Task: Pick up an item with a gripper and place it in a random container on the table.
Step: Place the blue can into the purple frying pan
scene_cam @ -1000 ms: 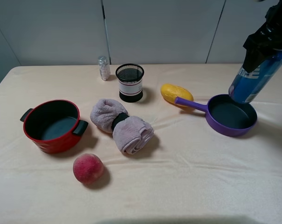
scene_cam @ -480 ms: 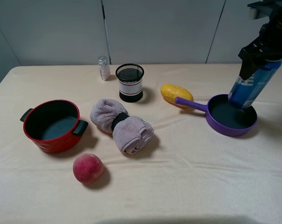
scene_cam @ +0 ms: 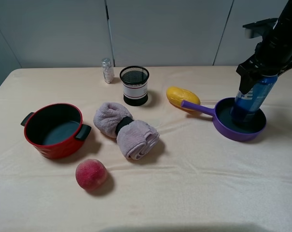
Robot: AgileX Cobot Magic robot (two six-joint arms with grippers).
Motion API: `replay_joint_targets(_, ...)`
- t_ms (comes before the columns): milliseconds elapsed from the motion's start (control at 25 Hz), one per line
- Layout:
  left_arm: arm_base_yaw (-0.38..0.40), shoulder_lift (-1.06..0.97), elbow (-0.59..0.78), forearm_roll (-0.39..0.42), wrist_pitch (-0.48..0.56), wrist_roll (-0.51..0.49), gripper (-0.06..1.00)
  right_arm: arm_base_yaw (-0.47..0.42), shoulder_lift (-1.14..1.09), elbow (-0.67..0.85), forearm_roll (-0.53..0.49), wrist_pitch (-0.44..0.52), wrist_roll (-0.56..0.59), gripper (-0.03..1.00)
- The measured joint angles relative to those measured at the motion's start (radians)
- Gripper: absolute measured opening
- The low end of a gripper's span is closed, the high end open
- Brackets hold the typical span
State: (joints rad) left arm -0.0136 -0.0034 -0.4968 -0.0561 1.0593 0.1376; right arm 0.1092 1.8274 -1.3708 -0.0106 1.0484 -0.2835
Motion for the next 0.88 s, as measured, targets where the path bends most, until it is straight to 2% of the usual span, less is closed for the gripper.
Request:
replay_joint_targets(720, 0.000, 0.000, 0.000, 0.000, 0.000, 0.000, 0.99, 0.000, 0.049, 0.001, -0.008, 0.000, -0.003, 0.50)
replay_joint_targets(880, 0.000, 0.000, 0.000, 0.000, 0.000, 0.000, 0.99, -0.001, 0.048, 0.001, -0.007, 0.003, 0.014, 0.65)
